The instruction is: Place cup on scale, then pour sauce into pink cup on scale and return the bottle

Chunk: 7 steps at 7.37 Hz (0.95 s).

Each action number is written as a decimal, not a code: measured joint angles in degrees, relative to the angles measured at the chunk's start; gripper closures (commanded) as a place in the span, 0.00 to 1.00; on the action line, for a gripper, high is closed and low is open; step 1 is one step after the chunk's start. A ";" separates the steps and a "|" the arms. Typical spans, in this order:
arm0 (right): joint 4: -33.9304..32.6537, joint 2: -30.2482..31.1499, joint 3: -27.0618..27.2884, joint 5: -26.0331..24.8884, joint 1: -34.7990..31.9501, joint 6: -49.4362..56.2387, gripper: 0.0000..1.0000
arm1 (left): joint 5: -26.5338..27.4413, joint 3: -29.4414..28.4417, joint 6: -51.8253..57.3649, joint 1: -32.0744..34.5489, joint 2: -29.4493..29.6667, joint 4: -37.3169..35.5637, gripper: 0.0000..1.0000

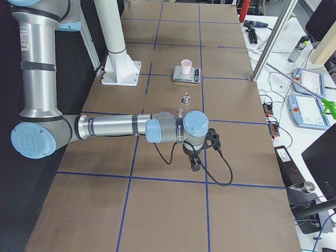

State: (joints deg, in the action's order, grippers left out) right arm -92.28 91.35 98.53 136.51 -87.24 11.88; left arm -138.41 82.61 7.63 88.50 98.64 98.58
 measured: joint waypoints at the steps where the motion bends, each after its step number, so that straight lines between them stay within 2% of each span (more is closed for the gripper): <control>1: -1.79 -0.47 0.09 -0.78 0.70 0.06 0.00 | 0.06 0.13 -1.05 -0.21 0.02 0.50 0.00; 2: -2.80 -0.67 0.00 -1.07 0.95 -0.05 0.00 | 0.43 0.82 -2.39 -0.44 0.00 0.69 0.00; 5: -3.22 -0.98 -0.17 -0.98 1.26 -1.55 0.00 | 6.98 5.24 -3.66 -0.67 -0.72 -0.86 0.00; 7: -2.81 -1.10 -0.12 -0.98 1.34 -7.33 0.00 | 8.10 5.59 -3.87 -0.68 -5.75 -0.08 0.00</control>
State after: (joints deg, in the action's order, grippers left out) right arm -95.09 90.25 98.41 135.53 -85.90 4.55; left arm -130.30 88.20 3.76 87.82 92.90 98.50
